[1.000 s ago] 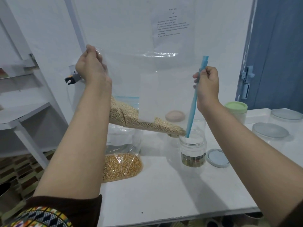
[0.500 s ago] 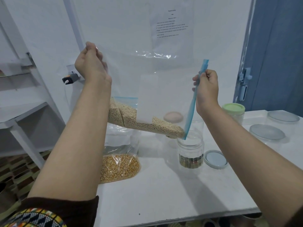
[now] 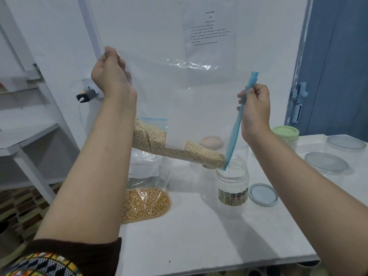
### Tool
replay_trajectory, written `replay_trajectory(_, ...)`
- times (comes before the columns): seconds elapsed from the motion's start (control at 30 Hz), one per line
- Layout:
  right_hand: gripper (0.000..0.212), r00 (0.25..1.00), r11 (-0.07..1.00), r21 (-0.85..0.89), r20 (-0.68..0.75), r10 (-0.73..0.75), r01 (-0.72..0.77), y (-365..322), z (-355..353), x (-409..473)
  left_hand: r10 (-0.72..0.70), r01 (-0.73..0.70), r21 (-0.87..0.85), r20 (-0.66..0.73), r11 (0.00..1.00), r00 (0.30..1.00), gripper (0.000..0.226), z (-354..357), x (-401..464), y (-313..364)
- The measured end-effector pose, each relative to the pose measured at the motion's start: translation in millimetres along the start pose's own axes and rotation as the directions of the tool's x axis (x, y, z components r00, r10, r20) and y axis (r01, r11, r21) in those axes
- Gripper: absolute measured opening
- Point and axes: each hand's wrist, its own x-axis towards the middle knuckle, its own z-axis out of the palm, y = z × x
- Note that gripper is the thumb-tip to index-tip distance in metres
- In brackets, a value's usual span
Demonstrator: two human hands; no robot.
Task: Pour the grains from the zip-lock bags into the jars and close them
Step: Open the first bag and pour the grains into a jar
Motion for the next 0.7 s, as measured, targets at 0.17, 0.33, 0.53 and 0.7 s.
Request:
replay_trajectory(0.17,0.022,1.000,1.000,0.009,-0.011,-0.008,0.008,-2,-1,-1,0.012,-0.012,0.010,0.004,1.000,1.000,0.037,0,2,-3)
replay_trajectory(0.33,0.020,1.000,1.000,0.014,-0.024,-0.011,0.012,-3,-4,-1,0.012,-0.012,0.008,-0.002,1.000,1.000,0.033,-1,1,-5)
replay_trajectory(0.53,0.020,0.999,1.000,0.006,-0.030,-0.016,0.017,-3,-9,-1,0.005,-0.005,0.028,-0.009,1.000,1.000,0.030,-3,-2,-12)
replay_trajectory(0.7,0.014,0.999,1.000,-0.001,-0.034,-0.021,0.021,-3,-10,0,0.017,-0.016,0.029,-0.007,0.999,1.000,0.028,-2,-2,-13)
